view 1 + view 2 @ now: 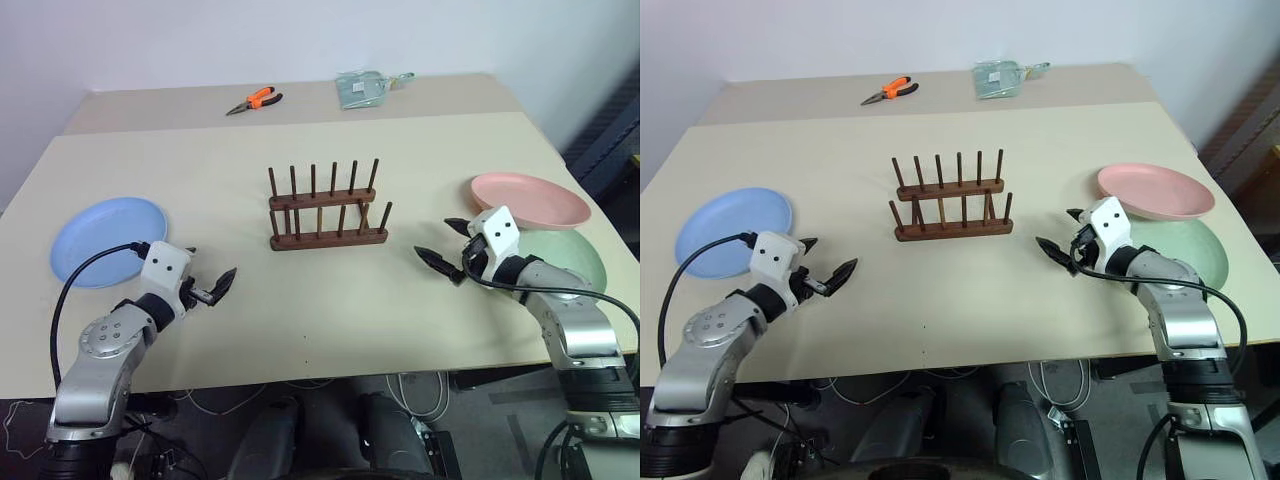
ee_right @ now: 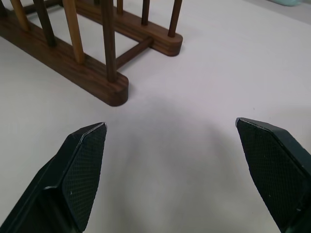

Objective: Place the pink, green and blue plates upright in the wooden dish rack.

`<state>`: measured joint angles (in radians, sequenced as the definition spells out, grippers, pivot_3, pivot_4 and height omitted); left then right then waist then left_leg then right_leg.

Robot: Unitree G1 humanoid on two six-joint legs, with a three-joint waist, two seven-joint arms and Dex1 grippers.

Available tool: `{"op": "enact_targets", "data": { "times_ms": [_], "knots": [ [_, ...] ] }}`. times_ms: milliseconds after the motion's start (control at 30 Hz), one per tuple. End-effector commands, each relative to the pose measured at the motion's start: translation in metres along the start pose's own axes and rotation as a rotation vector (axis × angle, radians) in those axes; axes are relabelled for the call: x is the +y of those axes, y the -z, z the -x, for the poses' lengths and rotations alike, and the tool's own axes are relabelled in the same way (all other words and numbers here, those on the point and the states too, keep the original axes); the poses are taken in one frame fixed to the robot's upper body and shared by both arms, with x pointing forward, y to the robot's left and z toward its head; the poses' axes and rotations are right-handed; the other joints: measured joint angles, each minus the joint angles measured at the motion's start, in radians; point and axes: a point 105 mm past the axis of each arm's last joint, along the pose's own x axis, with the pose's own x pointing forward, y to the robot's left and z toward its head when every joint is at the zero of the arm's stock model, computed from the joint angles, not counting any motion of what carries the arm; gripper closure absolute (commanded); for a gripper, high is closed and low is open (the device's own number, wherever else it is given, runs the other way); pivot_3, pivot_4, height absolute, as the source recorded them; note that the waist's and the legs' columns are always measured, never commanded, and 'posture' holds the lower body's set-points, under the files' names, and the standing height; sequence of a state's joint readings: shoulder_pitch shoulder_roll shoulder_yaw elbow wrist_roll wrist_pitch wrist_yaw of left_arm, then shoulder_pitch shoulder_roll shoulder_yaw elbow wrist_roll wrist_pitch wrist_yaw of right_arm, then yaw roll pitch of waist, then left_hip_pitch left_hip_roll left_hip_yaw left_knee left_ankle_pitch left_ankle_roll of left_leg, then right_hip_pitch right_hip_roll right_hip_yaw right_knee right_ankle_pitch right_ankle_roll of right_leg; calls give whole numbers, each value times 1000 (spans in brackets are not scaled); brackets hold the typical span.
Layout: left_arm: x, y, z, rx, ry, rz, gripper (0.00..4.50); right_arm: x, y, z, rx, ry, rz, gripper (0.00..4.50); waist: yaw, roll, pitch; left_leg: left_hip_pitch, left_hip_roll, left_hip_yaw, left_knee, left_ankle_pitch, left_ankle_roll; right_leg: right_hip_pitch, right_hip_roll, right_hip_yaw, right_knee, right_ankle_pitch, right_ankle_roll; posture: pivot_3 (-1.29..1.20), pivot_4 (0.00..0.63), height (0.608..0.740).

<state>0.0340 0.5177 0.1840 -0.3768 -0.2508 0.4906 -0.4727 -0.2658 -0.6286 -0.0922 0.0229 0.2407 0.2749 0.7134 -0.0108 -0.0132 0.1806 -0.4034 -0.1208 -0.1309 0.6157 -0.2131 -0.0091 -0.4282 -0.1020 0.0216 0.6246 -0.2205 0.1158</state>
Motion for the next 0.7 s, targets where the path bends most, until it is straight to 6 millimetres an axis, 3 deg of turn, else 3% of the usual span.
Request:
{"op": "enact_targets", "data": {
  "times_ms": [33,233,433,700],
  "knots": [
    [-2,-13,0,-38,-6,1,0,-6,-18,-4,-55,28,60,161,0,0,0,0,0,0,0,0,0,0,0,0,0,0,0,0,150,739],
    [-10,-10,-7,-40,59,36,0,1,-28,-13,-92,-10,40,161,1,0,0,0,0,0,0,0,0,0,0,0,0,0,0,0,150,739],
    [-22,2,-31,11,286,-26,0,21,-29,-11,-88,-61,7,71,3,0,0,0,0,0,0,0,0,0,0,0,-1,0,0,0,150,739],
    [-31,4,-92,56,558,-148,0,31,-21,6,-49,20,51,71,20,0,0,-1,-1,0,1,0,0,0,0,-1,-2,0,0,0,150,739]
  ]
}}
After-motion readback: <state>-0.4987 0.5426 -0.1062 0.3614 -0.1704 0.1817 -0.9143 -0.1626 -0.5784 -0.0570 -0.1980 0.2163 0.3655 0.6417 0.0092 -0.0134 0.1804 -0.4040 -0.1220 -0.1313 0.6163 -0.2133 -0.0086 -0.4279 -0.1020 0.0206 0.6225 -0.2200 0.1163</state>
